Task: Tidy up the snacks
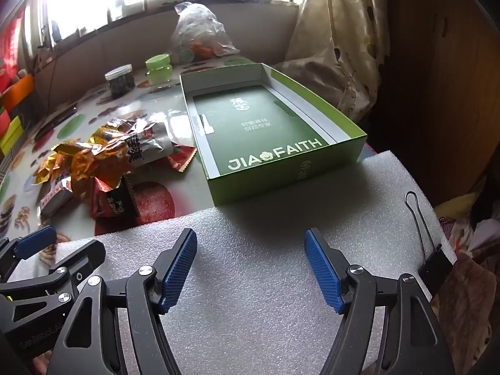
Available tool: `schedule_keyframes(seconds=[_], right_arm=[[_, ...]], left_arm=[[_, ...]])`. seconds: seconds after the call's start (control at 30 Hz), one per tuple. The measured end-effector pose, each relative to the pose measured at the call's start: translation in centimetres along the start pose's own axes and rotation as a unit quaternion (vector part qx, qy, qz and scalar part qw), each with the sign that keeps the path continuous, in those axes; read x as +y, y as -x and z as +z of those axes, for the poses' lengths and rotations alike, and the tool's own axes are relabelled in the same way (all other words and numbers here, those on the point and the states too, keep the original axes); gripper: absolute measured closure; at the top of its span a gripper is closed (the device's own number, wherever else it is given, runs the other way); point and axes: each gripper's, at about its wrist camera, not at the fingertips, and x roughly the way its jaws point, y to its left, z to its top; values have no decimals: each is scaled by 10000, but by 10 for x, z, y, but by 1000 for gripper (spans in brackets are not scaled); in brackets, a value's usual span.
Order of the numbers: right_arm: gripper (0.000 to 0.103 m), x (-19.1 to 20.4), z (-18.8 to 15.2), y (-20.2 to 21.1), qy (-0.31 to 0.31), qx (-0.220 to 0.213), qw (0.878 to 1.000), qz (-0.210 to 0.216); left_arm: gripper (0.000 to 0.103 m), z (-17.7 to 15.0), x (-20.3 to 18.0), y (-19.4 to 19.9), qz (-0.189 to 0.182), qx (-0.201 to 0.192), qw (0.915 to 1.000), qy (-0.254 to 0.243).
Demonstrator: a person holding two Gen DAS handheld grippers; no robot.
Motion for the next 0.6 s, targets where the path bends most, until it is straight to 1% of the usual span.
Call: schedule_keyframes(seconds=[0.27, 0.3, 0.6], right_arm=[[31, 0, 4, -2, 19, 25, 10000, 6], [31, -1, -1, 0, -7, -61, 10000, 14], [31, -1, -2, 1, -6, -71, 10000, 15]], left_arm=[[19, 1, 2, 0, 0, 20, 10000, -2], [19, 1, 2, 0, 1, 19, 10000, 2], [19, -1, 3, -1, 16, 12, 10000, -8]])
